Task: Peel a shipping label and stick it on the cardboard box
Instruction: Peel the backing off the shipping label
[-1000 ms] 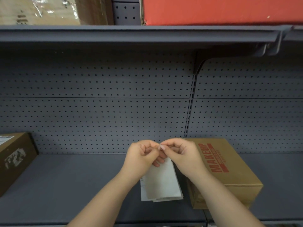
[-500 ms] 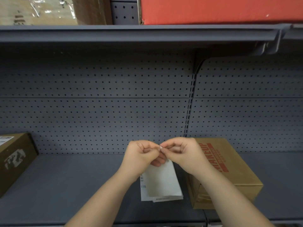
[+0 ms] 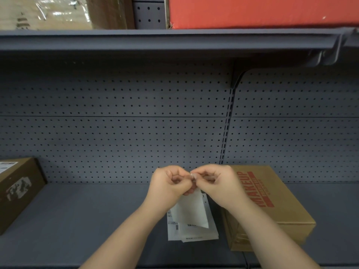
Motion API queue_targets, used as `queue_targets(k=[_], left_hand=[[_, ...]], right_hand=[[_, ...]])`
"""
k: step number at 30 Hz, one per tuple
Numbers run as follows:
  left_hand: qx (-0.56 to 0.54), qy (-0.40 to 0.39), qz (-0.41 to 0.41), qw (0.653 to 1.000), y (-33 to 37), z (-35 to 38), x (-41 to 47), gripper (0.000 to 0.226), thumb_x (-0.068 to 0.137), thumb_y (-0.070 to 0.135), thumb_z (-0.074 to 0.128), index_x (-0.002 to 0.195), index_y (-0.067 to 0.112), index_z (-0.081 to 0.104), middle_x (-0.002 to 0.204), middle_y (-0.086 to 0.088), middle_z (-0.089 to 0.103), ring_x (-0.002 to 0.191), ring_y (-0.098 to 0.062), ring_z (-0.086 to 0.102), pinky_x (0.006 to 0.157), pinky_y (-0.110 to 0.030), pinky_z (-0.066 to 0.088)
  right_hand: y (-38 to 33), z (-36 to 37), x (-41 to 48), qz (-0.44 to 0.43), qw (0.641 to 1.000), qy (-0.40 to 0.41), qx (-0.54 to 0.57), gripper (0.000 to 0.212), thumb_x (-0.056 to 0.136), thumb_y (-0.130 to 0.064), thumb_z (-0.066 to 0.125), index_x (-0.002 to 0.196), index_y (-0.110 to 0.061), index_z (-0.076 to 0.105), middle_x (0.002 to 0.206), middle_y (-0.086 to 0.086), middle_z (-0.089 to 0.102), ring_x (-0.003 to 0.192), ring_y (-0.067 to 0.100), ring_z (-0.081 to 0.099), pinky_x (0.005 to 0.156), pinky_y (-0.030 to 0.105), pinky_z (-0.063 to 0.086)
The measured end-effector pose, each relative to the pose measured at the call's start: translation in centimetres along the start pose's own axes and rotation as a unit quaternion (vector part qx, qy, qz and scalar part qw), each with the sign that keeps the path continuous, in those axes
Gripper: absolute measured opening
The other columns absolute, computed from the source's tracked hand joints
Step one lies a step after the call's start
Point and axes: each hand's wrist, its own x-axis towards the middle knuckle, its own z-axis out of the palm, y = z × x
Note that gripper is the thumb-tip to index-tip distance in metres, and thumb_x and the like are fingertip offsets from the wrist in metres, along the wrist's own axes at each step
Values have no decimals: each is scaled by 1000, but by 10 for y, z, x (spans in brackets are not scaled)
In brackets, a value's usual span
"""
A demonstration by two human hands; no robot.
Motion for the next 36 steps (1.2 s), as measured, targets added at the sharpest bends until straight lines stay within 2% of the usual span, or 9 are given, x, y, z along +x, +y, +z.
queue_targets(k=[4,6,9,15,20,23,27,32,36], left_hand=[[-20,0,0,1000,0,0,3,16,84,-5,58,75,-2,72,66,-18,73,60,-22,70,56,-26,57],[-44,-5,-10,999,0,1,3,17,86,-4,56,80,-5,72,71,-24,72,62,-25,70,57,-28,58],[-68,-14,-23,997,1,1,4,17,88,-3,55,83,-8,70,75,-29,71,61,-25,70,55,-28,58],[-63,5,-8,998,-2,6,5,16,84,-5,58,76,-2,72,69,-23,72,61,-24,69,55,-28,57],[-74,12,-10,997,-9,5,6,19,85,-9,52,78,-6,69,71,-22,73,60,-22,69,54,-27,55],[-90,29,-42,995,-16,0,9,21,86,-9,50,74,-4,67,67,-17,72,58,-21,67,53,-27,54],[-96,57,-90,990,-27,-9,15,26,84,-8,49,68,0,67,66,-19,71,57,-26,64,57,-34,53],[-61,86,-131,986,-41,-19,23,25,83,-6,49,65,2,65,63,-18,71,54,-24,63,52,-29,53],[-43,102,-143,983,-48,-28,28,20,83,-5,51,69,-3,65,61,-16,69,50,-20,62,50,-28,53]], right_hand=[[0,1,2,0,1000,13,-5,32,80,-1,71,75,-33,74,69,-18,74,68,6,72,67,19,57],[1,0,2,-9,1000,16,-14,31,80,-2,71,78,-33,75,70,-22,73,71,4,72,68,16,55],[2,-1,2,-16,999,22,-35,22,80,-3,70,83,-24,77,72,-16,74,72,5,71,69,18,56],[3,0,2,-19,998,47,-35,18,80,-3,69,79,-19,76,72,-4,76,67,5,70,67,18,56],[11,-1,4,26,994,106,-29,17,76,-4,68,73,-20,72,68,0,73,67,12,70,67,29,58],[15,-6,7,65,989,130,-15,18,74,-4,67,70,-21,71,65,2,72,63,17,70,67,38,60],[18,-16,13,99,981,165,7,17,75,2,63,70,-12,71,57,8,70,58,26,70,68,50,60],[22,-30,17,128,976,175,-22,18,75,1,58,69,-12,70,56,6,71,60,24,70,65,40,62],[27,-41,22,154,968,199,8,16,80,4,57,75,-5,69,57,8,71,57,20,71,59,31,60]])
